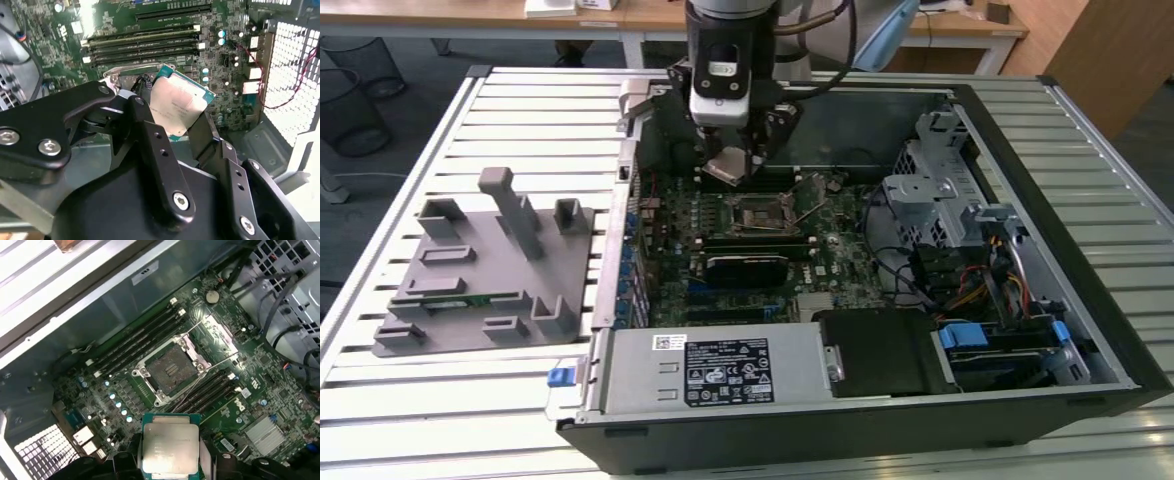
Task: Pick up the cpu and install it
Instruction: 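Place the cpu into insertion slot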
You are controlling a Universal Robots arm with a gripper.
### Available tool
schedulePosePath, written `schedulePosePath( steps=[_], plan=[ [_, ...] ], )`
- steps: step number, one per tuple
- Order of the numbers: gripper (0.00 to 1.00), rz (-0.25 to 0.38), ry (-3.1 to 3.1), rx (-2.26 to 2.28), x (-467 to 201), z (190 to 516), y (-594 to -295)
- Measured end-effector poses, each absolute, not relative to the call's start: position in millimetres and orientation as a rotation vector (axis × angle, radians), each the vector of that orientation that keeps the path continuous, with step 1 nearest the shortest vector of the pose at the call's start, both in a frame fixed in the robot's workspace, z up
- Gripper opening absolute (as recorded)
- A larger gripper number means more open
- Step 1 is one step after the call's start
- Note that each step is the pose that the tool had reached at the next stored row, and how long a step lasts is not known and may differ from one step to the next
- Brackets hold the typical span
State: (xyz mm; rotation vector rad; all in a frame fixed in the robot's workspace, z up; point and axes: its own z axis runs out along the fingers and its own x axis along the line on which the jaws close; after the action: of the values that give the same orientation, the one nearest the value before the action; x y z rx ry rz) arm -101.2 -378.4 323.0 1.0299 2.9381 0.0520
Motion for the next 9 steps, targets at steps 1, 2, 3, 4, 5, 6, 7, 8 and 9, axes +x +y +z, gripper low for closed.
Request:
schedulePosePath(
  steps=[1, 2, 3, 4, 5, 6, 7, 8, 9],
  plan=[
    [0.54, 0.052, 2.93, 1.051, -101.1, 321.6, -378.3],
    [0.54, 0.051, 2.922, 1.073, -101.1, 320.1, -378.3],
    [0.54, 0.051, 2.914, 1.094, -101.1, 318.8, -378.3],
    [0.54, 0.051, 2.906, 1.114, -101.1, 317.5, -378.2],
    [0.54, 0.05, 2.898, 1.135, -101.1, 316.2, -378.2],
    [0.54, 0.05, 2.89, 1.155, -101.1, 314.9, -378.2],
    [0.54, 0.05, 2.881, 1.176, -101.1, 313.7, -378.1],
    [0.54, 0.049, 2.872, 1.197, -101.1, 312.6, -378.1],
    [0.54, 0.049, 2.863, 1.217, -101.0, 311.6, -378.0]
  ],
)
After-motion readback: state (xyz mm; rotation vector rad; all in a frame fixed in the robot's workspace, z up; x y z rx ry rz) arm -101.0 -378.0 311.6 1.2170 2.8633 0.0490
